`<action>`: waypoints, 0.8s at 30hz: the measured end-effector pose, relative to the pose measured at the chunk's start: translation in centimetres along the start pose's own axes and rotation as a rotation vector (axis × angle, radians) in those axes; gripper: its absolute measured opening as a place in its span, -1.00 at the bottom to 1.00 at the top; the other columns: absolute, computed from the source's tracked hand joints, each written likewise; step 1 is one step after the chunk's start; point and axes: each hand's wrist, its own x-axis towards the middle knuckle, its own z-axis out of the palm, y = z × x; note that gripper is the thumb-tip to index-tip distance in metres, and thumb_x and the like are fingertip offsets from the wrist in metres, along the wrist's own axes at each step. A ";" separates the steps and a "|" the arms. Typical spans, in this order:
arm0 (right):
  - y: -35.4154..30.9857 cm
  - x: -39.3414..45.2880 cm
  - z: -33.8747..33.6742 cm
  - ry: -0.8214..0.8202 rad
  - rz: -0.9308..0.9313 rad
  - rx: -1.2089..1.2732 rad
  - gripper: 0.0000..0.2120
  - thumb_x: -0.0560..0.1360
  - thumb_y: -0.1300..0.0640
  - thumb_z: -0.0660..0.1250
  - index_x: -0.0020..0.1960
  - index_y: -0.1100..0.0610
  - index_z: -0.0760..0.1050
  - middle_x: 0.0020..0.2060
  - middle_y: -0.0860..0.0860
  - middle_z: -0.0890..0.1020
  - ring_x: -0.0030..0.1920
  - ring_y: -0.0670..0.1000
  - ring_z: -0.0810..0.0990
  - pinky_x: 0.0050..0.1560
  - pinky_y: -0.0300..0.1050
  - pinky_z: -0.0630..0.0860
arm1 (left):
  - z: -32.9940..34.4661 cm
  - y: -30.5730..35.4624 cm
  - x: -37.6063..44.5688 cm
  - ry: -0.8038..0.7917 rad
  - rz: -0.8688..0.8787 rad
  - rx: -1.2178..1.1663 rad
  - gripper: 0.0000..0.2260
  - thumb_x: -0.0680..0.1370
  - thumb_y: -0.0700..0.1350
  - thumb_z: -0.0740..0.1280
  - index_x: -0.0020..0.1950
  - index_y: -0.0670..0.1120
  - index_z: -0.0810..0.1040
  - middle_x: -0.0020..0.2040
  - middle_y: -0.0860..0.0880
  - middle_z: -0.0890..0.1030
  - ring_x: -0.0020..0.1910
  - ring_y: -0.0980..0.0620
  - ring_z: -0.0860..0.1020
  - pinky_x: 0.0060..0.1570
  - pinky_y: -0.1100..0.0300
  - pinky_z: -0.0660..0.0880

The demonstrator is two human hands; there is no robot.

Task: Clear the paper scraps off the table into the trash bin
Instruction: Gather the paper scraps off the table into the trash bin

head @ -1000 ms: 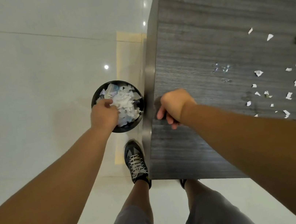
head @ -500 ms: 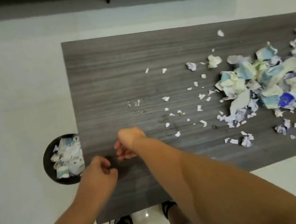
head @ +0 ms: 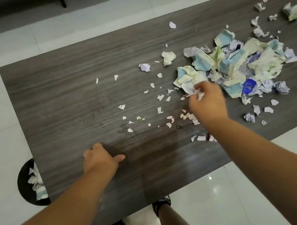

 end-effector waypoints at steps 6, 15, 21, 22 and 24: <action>-0.6 4.7 0.4 -0.169 0.272 0.019 0.01 0.44 -0.46 0.40 0.73 -0.26 -0.02 0.75 0.14 -0.13 0.65 0.38 0.24 0.53 0.28 0.38 | 0.0 0.0 0.3 0.011 0.003 0.028 -0.28 0.41 0.23 0.64 0.35 -0.13 0.43 0.38 -0.24 0.47 0.41 -0.25 0.45 0.35 -0.15 0.51; -4.3 7.7 5.0 -0.204 0.179 -0.145 -0.15 0.43 -0.51 0.37 0.64 -0.31 0.22 0.76 0.04 -0.12 0.70 0.43 -0.13 0.46 0.66 0.15 | 0.3 -0.4 0.3 0.011 0.007 0.012 -0.29 0.43 0.21 0.64 0.36 -0.13 0.42 0.39 -0.25 0.43 0.42 -0.26 0.42 0.40 -0.15 0.48; -2.2 4.6 5.7 -0.086 -0.005 -0.099 -0.53 0.47 0.03 0.48 0.37 -0.10 0.56 0.61 0.03 0.33 0.63 0.20 0.20 0.54 0.46 0.22 | 0.3 -0.3 0.2 0.010 -0.002 0.026 -0.26 0.42 0.22 0.64 0.38 -0.14 0.41 0.40 -0.29 0.42 0.42 -0.30 0.43 0.41 -0.16 0.48; -1.5 4.1 5.3 -0.085 -0.043 -0.075 -0.54 0.44 0.10 0.48 0.34 -0.04 0.59 0.55 0.03 0.41 0.58 0.18 0.28 0.53 0.37 0.29 | 0.3 -0.3 0.2 0.009 -0.005 0.029 -0.26 0.41 0.22 0.64 0.37 -0.14 0.41 0.40 -0.29 0.42 0.42 -0.30 0.44 0.41 -0.16 0.48; -0.1 3.3 4.4 -0.107 -0.089 0.020 -0.55 0.43 0.21 0.47 0.31 0.04 0.62 0.43 0.05 0.48 0.47 0.15 0.39 0.47 0.23 0.41 | 0.3 -0.3 0.2 0.007 -0.007 0.028 -0.27 0.41 0.22 0.64 0.35 -0.14 0.42 0.38 -0.28 0.42 0.39 -0.28 0.44 0.40 -0.16 0.49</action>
